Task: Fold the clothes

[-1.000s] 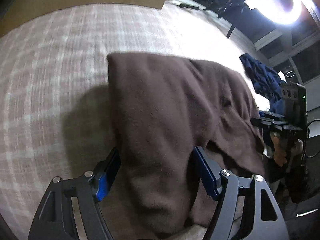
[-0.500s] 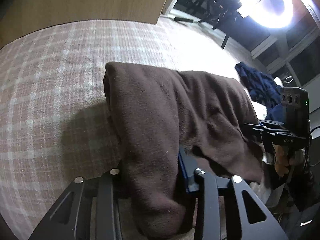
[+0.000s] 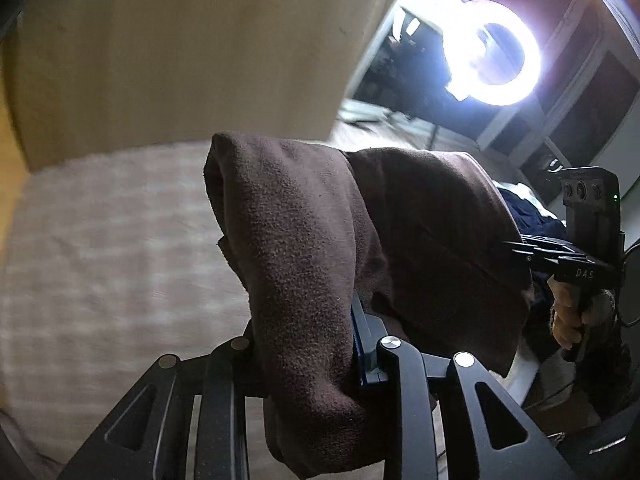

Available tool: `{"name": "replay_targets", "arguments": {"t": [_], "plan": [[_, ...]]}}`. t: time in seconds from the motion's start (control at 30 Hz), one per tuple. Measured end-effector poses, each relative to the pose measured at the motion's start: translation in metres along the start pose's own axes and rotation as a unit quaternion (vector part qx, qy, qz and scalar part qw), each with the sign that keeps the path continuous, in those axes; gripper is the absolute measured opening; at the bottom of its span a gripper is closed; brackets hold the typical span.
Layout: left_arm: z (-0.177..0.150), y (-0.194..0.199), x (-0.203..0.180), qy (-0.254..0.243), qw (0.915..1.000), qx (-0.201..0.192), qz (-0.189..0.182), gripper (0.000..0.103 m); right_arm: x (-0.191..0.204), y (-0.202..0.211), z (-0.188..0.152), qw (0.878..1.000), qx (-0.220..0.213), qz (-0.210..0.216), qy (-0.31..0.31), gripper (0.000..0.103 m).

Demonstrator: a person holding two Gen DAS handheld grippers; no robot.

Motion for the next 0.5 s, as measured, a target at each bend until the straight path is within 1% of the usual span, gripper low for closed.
{"name": "replay_targets", "arguments": {"t": [0.07,0.17,0.27,0.33,0.4,0.5], "plan": [[0.013,0.016,0.029,0.000,0.9996,-0.014,0.026,0.026,0.019,-0.019,0.016,1.000,-0.003,0.008,0.009,0.021],[0.034,0.025,0.078,0.010,0.9976,-0.024,0.064,0.026,0.049,-0.068,0.047,1.000,-0.002,0.021,0.016,0.021],[0.054,0.034,0.127,0.021,0.9941,-0.035,0.101,0.026,0.069,-0.118,0.074,0.999,0.006,0.034,0.007,0.021],[0.066,0.032,0.155,0.031,0.9924,-0.035,0.114,0.025,0.077,-0.146,0.088,0.999,0.013,0.038,0.003,0.021],[0.077,0.023,0.178,0.035,0.9912,-0.034,0.123,0.026,0.082,-0.176,0.102,0.999,0.020,0.034,0.009,0.021],[0.089,0.008,0.204,0.038,0.9905,-0.025,0.130,0.026,0.079,-0.205,0.110,0.999,0.034,0.026,0.008,0.021]]}}
Point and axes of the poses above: each gripper's, at about its wrist camera, not at the fingertips, and y roughly against the way its jaws point, x to its left, z to its top, the point moved 7 cm from there along -y, roughly the way its jaws point, and after that the axes turned 11 degrees about y, right-handed, at the moved point
